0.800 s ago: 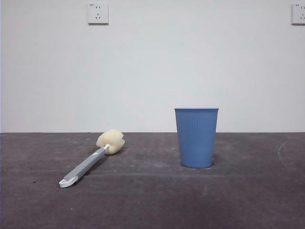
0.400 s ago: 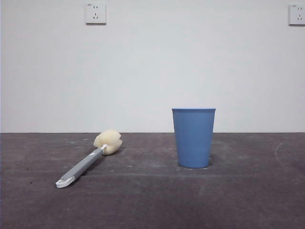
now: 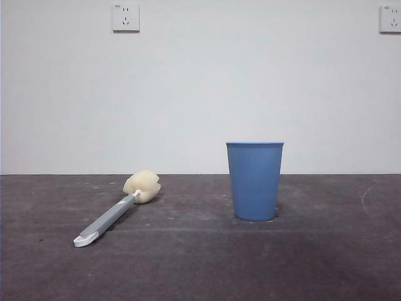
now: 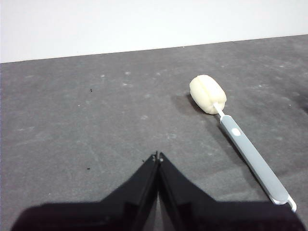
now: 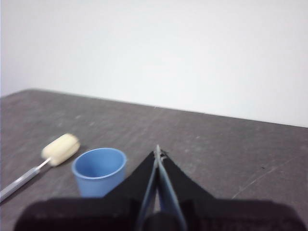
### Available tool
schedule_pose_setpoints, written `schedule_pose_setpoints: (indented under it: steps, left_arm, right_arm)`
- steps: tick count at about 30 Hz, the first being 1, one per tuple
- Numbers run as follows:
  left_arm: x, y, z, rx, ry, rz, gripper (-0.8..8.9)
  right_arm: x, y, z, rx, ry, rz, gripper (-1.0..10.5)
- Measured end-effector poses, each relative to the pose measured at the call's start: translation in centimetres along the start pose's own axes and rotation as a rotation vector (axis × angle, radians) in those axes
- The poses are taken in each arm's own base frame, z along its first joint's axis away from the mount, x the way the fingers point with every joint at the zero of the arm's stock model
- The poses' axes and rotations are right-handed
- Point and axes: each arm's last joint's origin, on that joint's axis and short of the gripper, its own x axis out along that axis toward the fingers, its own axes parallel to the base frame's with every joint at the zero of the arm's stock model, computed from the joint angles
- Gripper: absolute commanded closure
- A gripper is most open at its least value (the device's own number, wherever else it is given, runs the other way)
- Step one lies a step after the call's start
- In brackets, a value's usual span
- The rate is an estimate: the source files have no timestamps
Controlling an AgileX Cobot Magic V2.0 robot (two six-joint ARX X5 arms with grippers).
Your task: Pick up the cup brush,pick up the cup,insert the brush into the cup,clean the cup,put the cup brush back,put the cup back to the fixed position on the table
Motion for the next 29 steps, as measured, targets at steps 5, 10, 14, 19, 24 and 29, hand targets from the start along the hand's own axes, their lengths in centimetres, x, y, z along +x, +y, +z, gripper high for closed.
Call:
schedule_pose_setpoints:
  steps: [5,10,14,19,24,29]
  left_arm:
    - [0.0,0.0,0.0,0.000,0.000,0.000,8.17]
    - [0.0,0.0,0.0,0.000,0.000,0.000,8.17]
    - [0.0,0.0,0.0,0.000,0.000,0.000,8.17]
    - [0.0,0.0,0.0,0.000,0.000,0.000,8.17]
    - [0.0,0.0,0.0,0.000,0.000,0.000,8.17]
    - [0.0,0.0,0.0,0.000,0.000,0.000,8.17]
  right_arm:
    - [0.5,-0.3,-4.7,0.047,0.049,-0.057,9.4]
    - [0.4,-0.6,-6.9,0.067,0.063,-0.098,9.4]
    - [0.6,-0.8,-8.6,0.091,0.102,-0.120,9.4]
    - [0.6,-0.9,-9.3,0.104,0.163,-0.141,9.4]
    - [0.5,-0.9,-9.3,0.104,0.162,-0.142,9.4]
    - [0.5,-0.9,-9.3,0.104,0.162,-0.142,9.4]
